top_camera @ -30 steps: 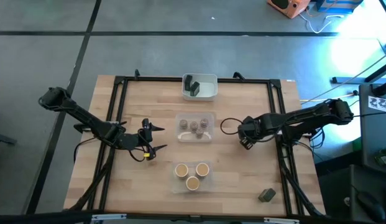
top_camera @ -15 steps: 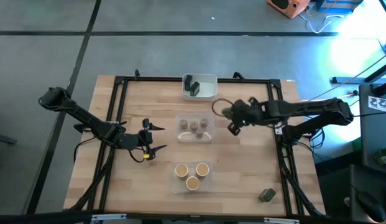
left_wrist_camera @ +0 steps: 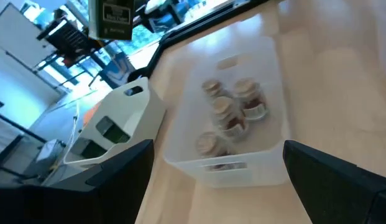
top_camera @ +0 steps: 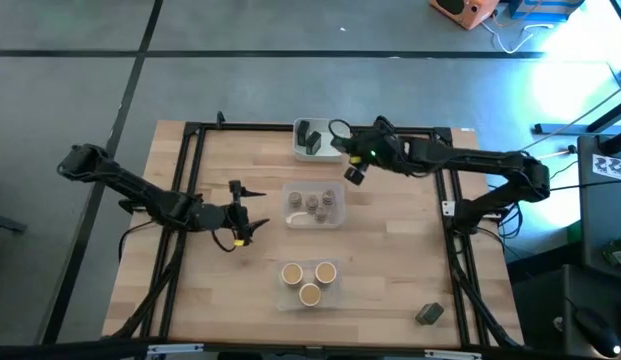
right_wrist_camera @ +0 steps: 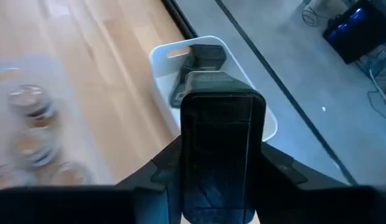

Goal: Sort spices by type
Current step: Put the top black seasoning can into the white bin

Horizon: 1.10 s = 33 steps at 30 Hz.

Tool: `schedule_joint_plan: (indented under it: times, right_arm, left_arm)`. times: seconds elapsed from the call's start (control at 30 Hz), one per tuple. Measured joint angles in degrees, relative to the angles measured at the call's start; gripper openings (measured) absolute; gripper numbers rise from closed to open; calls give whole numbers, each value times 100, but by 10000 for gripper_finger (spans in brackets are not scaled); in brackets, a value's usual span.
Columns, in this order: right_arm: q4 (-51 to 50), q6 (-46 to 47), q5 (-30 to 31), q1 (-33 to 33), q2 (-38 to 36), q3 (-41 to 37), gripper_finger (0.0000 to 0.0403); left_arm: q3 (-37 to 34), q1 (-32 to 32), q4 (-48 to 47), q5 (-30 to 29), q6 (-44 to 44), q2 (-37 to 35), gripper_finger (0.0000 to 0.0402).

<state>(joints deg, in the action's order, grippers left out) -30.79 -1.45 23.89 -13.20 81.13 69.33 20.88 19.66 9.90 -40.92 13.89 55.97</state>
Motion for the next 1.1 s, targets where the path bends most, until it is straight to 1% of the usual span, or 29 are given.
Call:
schedule_joint_plan:
  times: [0.07, 0.1, 0.27, 0.47, 0.6, 0.77, 0.9, 1.0, 1.1]
  right_arm:
    - [76, -267, -91, -217, 215, 132, 143]
    - [66, -390, -110, -327, 335, 222, 142]
    - [47, -1061, -270, -825, 998, 820, 133]
    - [-112, -1536, -722, -1386, 1810, 1671, 142]
    - [-278, -1703, -1049, -1703, 2315, 2190, 136]
    - [-618, -1856, -1495, -2018, 2843, 2612, 135]
    - [-741, -1877, -1810, -2154, 3081, 2642, 139]
    - [-812, -1971, -1916, -2202, 3210, 2642, 137]
    - [-833, -2024, -1959, -2214, 3323, 2642, 136]
  left_arm:
    - [0, -202, -51, 205, 66, -96, 345]
    - [0, -315, -61, 398, 90, -140, 345]
    - [0, -1090, -250, 1607, 103, -358, 345]
    - [0, -1908, -451, 2280, 91, -380, 345]
    - [-19, -2263, -482, 2760, 96, -368, 345]
    - [-148, -2485, -433, 2895, 86, -361, 345]
    - [-323, -2580, -185, 2901, 44, -363, 345]
    - [-456, -2627, 144, 2930, 40, -363, 345]
    - [-470, -2676, 215, 3083, 40, -363, 345]
